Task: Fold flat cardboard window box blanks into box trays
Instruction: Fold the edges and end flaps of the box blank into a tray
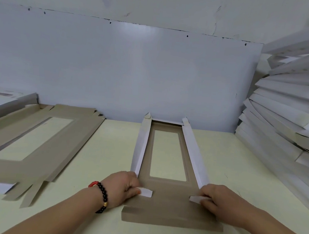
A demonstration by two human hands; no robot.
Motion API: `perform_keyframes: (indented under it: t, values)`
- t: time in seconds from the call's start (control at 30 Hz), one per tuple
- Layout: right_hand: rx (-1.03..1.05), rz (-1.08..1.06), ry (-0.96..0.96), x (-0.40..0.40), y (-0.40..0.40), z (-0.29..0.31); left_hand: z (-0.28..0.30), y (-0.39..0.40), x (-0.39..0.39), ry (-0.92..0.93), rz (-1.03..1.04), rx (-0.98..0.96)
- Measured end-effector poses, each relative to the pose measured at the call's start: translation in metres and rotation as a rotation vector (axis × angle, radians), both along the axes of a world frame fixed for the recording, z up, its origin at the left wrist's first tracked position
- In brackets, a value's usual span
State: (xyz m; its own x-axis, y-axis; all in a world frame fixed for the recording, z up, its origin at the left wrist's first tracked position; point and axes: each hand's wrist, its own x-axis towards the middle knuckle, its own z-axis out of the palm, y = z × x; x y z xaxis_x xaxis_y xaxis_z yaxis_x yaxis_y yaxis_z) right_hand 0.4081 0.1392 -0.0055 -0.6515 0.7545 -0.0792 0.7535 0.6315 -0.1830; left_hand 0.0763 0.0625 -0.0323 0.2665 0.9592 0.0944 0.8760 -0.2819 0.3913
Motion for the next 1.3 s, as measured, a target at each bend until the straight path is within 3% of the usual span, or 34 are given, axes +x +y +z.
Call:
perform_keyframes:
  t: [0.1, 0.33, 0.5, 0.63, 0.87, 1.07, 1.3]
  values:
    - [-0.002, -0.017, -0.047, 0.001, -0.001, 0.002, -0.006, -0.001, 0.003, 0.033, 0.022, 0.073]
    - [0.182, -0.074, -0.134, -0.009, -0.002, 0.008, -0.011, -0.009, 0.008, -0.076, 0.133, 0.105]
    - [0.229, -0.058, -0.066, -0.004, -0.008, 0.003, -0.01, -0.012, 0.007, -0.107, 0.139, 0.103]
    - [0.166, -0.001, -0.052, 0.004, -0.009, 0.003, -0.008, -0.012, 0.005, -0.107, 0.106, 0.111]
    - [0.116, 0.239, -0.135, 0.023, -0.008, 0.007, -0.013, -0.018, 0.006, -0.123, 0.108, 0.307]
    - [0.087, 0.265, -0.177, 0.025, -0.004, -0.003, -0.012, -0.014, 0.004, -0.07, 0.159, 0.341]
    - [0.022, 0.251, -0.085, 0.028, -0.003, -0.001, -0.011, -0.013, 0.002, -0.162, 0.126, 0.294]
